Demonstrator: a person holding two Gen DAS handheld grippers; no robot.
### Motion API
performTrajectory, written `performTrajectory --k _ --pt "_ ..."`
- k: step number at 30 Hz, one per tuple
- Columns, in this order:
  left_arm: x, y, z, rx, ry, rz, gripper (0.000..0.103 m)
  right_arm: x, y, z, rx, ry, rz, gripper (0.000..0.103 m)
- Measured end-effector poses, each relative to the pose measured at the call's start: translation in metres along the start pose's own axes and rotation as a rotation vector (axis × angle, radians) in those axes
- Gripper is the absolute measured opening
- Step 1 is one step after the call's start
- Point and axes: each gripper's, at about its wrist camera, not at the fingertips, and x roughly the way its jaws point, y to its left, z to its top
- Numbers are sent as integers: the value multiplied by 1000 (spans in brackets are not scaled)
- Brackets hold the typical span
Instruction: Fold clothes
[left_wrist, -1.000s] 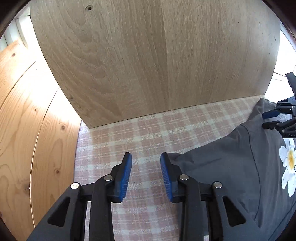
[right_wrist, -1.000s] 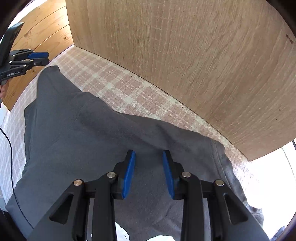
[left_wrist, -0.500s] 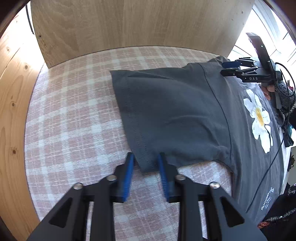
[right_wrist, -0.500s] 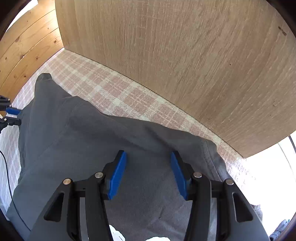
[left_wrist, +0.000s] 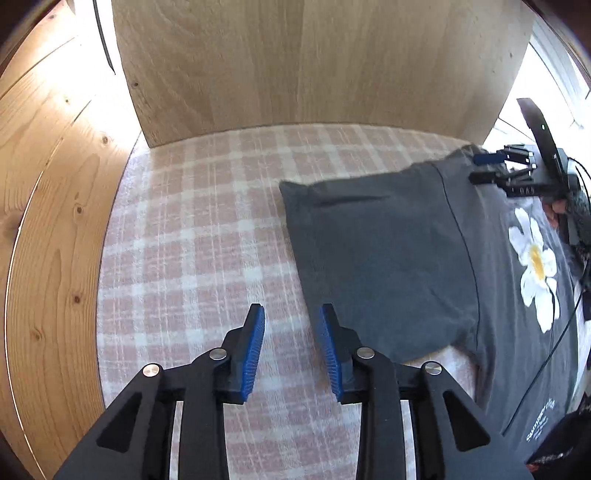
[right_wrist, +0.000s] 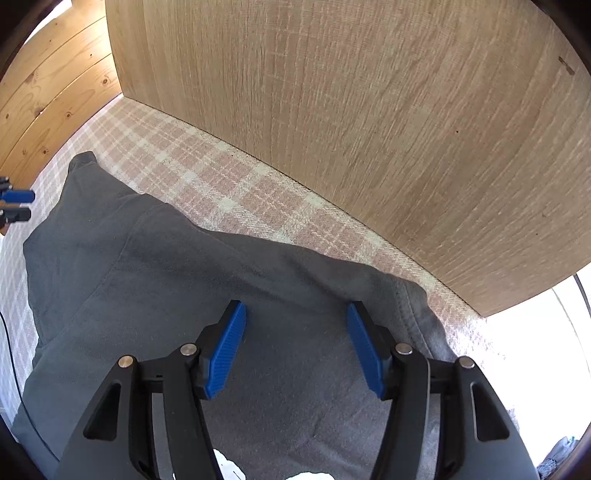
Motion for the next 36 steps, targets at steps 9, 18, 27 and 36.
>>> performTrajectory --k 9,18,27,36 --pt "-30 -17 -34 -6 1 -33 30 -21 70 55 -287 -82 68 56" --pt "-100 -51 -202 -230 102 -71 30 15 183 125 -555 -42 196 56" --pt "-141 -72 -311 -497 104 -50 30 55 227 150 -662 131 239 56" --pt "-167 -88 -355 -583 62 -15 30 49 244 154 -675 216 294 56"
